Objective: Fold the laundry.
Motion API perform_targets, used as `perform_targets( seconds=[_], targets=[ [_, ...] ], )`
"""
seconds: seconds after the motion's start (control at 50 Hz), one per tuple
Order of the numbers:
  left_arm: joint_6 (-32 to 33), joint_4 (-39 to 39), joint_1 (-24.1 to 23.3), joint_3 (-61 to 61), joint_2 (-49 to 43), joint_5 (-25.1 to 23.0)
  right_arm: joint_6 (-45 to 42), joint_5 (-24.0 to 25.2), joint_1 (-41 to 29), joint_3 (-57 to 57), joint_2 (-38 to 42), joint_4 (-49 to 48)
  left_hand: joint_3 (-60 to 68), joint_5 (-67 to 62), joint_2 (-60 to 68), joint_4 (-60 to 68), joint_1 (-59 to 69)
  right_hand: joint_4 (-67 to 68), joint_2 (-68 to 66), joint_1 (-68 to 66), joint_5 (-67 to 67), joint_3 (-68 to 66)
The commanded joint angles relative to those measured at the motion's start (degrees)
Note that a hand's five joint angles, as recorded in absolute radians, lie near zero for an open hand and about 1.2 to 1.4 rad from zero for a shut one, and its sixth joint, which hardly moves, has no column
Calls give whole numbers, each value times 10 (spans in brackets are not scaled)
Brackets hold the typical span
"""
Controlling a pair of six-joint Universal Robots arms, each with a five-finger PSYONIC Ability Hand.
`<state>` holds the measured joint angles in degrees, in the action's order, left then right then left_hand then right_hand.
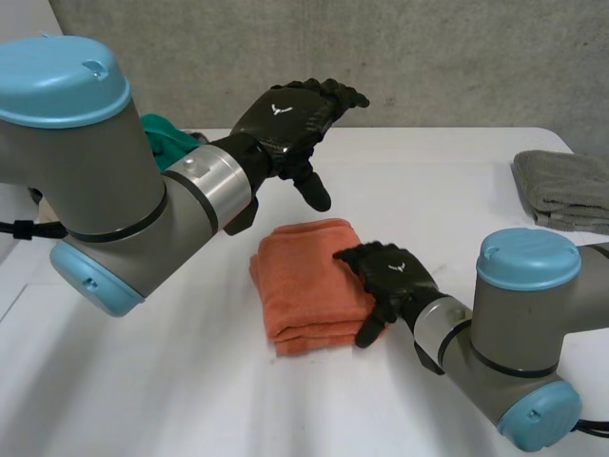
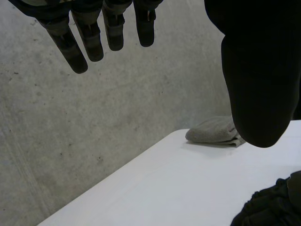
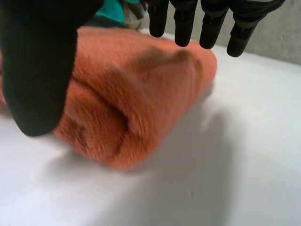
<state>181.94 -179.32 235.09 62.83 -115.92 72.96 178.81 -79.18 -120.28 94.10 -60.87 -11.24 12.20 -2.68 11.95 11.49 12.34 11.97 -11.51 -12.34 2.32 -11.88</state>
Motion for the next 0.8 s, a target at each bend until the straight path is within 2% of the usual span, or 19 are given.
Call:
perform_targets(
  seconds=[0.02,0.12,0.36,0.52,0.8],
  targets=[
    [-10,2,5,-4,25,-6,-28,-22,-49,8,-47,-24,-22,27,-19,-15,-23,-20,15,23,-23,19],
    [-14,1,5,-7,29,-6,-41,-39,-73,13,-37,-30,-22,27,-19,-15,-23,-20,15,23,-23,19],
    [-14,1,5,-10,37,-6,-149,-114,-112,32,2,-130,-22,27,-19,-15,-23,-20,15,23,-23,19],
    [-14,2,6,-8,34,-6,-177,-116,-110,17,46,-144,-22,27,-19,-15,-23,-20,15,23,-23,19],
    [-14,3,8,-6,36,-6,-215,-120,-116,5,76,-198,-22,27,-19,-15,-23,-20,15,23,-23,19]
  ],
)
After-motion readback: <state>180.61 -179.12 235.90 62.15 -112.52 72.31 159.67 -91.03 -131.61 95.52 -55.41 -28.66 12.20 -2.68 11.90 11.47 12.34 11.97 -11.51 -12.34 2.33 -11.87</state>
